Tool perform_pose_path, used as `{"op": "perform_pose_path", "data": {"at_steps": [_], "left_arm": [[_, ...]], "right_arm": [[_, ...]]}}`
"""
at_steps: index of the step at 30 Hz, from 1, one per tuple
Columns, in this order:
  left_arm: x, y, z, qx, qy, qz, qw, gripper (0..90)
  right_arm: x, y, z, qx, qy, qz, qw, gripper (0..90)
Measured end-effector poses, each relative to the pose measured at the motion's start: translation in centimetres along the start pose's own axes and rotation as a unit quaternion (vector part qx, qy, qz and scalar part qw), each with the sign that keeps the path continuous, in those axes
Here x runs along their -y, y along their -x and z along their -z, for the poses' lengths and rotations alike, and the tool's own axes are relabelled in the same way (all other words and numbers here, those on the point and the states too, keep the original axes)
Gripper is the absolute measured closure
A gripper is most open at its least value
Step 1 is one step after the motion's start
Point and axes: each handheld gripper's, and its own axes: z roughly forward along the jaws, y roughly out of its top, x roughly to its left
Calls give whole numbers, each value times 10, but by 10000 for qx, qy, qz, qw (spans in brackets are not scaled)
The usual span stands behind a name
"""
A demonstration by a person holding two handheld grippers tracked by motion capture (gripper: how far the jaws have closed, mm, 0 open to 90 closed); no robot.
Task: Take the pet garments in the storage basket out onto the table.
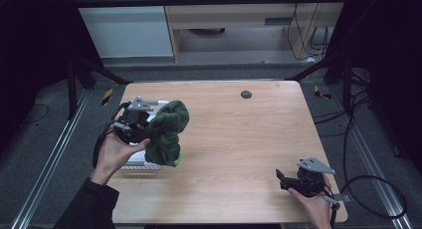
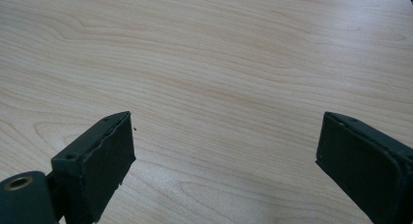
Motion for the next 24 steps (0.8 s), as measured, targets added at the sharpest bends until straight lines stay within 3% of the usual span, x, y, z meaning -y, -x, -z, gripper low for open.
{"op": "perform_pose_path", "data": {"at_steps": [24], "left_arm": [[-8, 42, -50, 514, -294, -427, 9973, 730]], "right_arm": [[0, 3, 1, 109, 117, 70, 9998, 68]]}}
